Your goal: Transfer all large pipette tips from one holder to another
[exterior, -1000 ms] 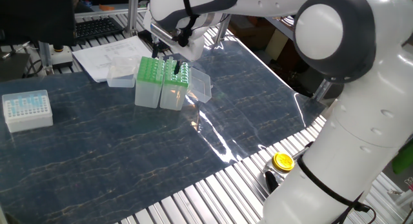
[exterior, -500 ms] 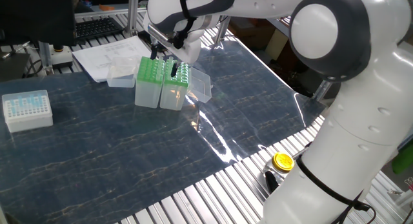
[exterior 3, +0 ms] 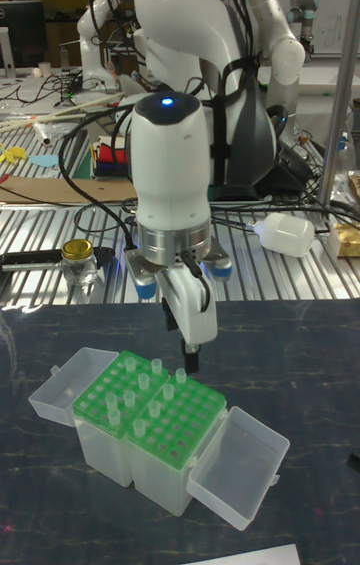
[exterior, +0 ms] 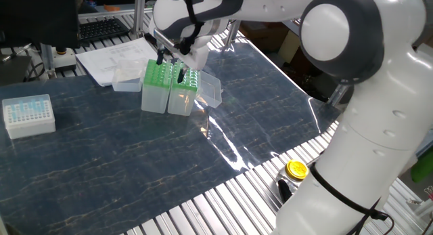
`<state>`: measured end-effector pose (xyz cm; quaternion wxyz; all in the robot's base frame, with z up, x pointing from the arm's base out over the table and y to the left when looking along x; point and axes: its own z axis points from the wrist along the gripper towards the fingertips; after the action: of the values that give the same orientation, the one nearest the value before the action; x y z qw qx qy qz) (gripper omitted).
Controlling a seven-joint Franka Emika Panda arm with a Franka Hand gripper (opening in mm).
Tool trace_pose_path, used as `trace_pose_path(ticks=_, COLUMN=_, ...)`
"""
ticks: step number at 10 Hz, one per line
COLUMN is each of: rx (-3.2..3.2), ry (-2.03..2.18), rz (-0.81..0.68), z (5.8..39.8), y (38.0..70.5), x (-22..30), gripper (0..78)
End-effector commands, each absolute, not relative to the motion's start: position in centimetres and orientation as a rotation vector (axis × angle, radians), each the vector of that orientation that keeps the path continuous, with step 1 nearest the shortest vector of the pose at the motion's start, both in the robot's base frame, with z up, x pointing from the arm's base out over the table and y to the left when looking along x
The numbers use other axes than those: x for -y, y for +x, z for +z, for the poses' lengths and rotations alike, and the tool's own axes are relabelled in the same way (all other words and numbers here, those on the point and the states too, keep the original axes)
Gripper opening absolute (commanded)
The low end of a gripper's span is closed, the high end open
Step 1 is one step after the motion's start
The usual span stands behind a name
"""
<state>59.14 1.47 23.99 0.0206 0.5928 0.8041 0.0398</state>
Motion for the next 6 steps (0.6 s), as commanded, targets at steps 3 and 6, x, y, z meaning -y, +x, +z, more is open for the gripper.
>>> trace_pose_path(ticks=3, rx=-2.469, ry=1.848, rz=0.137, z=23.0, y=60.0, x=-1.6, gripper=77.4)
trace_pose_path(ticks=6, rx=-2.466, ry=1.838, rz=0.148, z=22.5, y=60.1, x=-1.6, gripper=77.4)
